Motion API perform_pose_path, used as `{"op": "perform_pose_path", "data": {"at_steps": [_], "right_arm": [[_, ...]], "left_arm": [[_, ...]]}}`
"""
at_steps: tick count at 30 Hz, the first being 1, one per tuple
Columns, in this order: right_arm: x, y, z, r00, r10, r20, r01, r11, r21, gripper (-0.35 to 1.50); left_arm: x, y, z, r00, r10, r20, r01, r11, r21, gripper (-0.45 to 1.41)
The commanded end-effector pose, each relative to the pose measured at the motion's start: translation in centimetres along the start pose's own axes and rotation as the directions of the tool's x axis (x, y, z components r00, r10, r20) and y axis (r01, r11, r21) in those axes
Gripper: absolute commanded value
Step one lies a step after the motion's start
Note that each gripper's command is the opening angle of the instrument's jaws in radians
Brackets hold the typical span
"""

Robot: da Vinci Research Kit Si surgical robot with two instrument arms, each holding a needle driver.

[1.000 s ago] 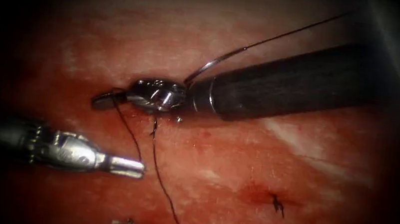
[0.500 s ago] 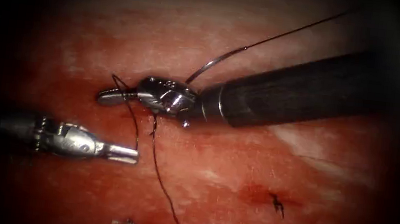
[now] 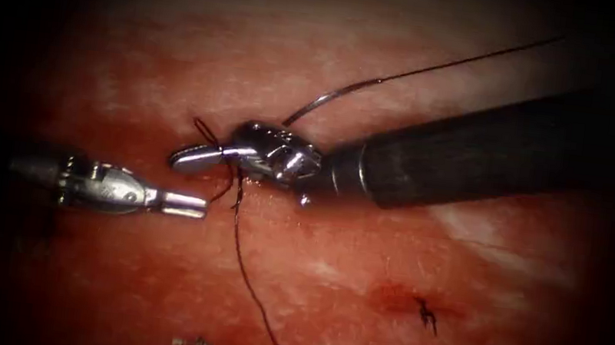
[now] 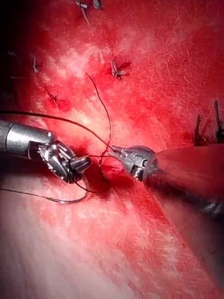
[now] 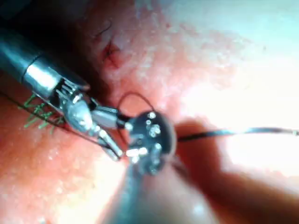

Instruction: Wound Closure

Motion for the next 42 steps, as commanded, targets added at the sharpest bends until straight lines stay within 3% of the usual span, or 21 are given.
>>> {"op": "perform_pose_path", "data": {"at_steps": [1, 6, 11, 17, 23, 26, 29, 34, 42], "right_arm": [[-0.06, -0.02, 0.04, 1.000, 0.006, 0.009, -0.006, 1.000, 0.016, 0.02], [-0.07, -0.16, 0.04, 0.995, -0.067, 0.076, 0.060, 0.994, 0.090, 0.64], [-0.02, -0.19, 0.04, 0.979, -0.139, 0.152, 0.116, 0.982, 0.151, 0.67], [0.05, -0.20, 0.02, 0.928, -0.272, 0.255, 0.207, 0.945, 0.254, 0.69], [0.12, -0.22, 0.01, 0.841, -0.408, 0.355, 0.269, 0.885, 0.381, 0.62], [0.12, -0.22, 0.02, 0.782, -0.447, 0.434, 0.253, 0.864, 0.434, 0.69], [0.09, -0.26, 0.02, 0.766, -0.486, 0.421, 0.271, 0.837, 0.475, 0.72], [0.01, -0.34, 0.04, 0.731, -0.580, 0.359, 0.325, 0.759, 0.565, 0.56], [-0.14, -0.38, 0.06, 0.707, -0.629, 0.323, 0.315, 0.689, 0.652, 0.52]], "left_arm": [[-0.08, 0.03, 0.05, 1.000, -0.005, 0.002, 0.005, 1.000, 0.000, -0.45], [-0.22, -0.14, 0.01, 1.000, -0.012, 0.006, 0.012, 1.000, 0.004, -0.45], [-0.27, -0.19, 0.01, 1.000, -0.018, 0.010, 0.018, 1.000, 0.010, -0.45], [-0.22, -0.14, 0.02, 1.000, -0.025, 0.014, 0.025, 1.000, 0.015, -0.45], [-0.15, -0.07, 0.06, 0.999, -0.033, 0.018, 0.032, 0.999, 0.022, -0.45], [-0.12, -0.04, 0.07, 0.999, -0.039, 0.019, 0.039, 0.999, 0.024, -0.45], [-0.12, -0.04, 0.06, 0.999, -0.045, 0.018, 0.044, 0.999, 0.023, -0.45], [-0.17, -0.07, 0.02, 0.999, -0.050, 0.016, 0.050, 0.999, 0.019, -0.45], [-0.12, -0.02, 0.05, 0.998, -0.056, 0.020, 0.056, 0.998, 0.025, -0.45]]}}
